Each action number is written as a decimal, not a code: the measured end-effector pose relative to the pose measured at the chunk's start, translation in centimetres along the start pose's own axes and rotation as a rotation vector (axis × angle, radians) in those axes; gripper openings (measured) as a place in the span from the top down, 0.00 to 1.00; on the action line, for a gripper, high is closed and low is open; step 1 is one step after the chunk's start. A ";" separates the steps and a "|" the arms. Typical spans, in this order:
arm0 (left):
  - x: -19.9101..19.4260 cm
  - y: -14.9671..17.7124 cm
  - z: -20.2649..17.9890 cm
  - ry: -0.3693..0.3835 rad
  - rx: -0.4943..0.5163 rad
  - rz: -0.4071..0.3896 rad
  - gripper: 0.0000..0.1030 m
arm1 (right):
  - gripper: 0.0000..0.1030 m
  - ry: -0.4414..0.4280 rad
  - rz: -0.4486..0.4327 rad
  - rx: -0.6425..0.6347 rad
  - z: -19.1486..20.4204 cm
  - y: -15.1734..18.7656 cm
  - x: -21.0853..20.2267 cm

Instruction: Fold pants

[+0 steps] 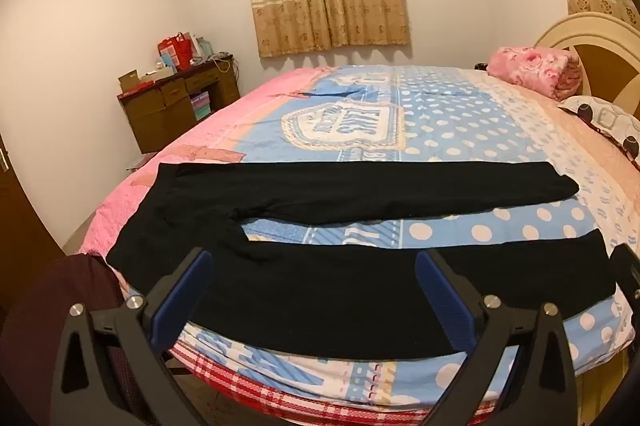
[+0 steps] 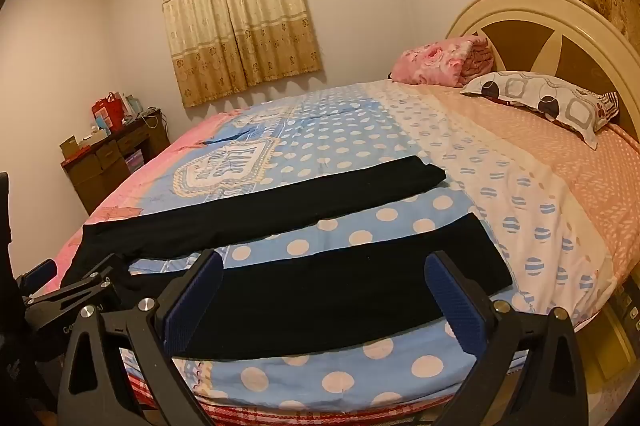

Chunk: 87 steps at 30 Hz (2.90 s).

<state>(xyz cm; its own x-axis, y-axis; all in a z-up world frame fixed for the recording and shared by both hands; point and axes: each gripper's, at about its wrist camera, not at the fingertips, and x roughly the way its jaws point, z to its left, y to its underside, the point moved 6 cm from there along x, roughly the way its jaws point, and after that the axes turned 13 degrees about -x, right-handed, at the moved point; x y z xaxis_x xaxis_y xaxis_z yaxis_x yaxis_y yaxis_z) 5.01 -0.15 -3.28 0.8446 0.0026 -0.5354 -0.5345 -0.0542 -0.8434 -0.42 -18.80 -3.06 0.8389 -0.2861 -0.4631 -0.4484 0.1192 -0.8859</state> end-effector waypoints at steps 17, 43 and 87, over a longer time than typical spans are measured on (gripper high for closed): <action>0.3 0.2 0.3 0.015 -0.012 0.019 0.00 | 0.01 0.005 0.016 0.001 0.2 0.2 0.3; 0.4 0.6 0.1 0.017 0.000 0.032 0.00 | 0.01 -0.005 0.036 0.012 -0.4 0.6 0.8; 3.4 1.9 0.9 -0.027 0.013 0.105 0.00 | 0.01 -0.011 0.105 0.038 -1.1 2.0 3.5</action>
<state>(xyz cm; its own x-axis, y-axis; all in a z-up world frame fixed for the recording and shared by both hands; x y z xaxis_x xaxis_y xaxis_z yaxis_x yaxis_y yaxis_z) 6.87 0.63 -6.76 0.7829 0.0248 -0.6217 -0.6205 -0.0425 -0.7831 1.22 -20.63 -6.44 0.7916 -0.2596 -0.5531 -0.5219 0.1835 -0.8330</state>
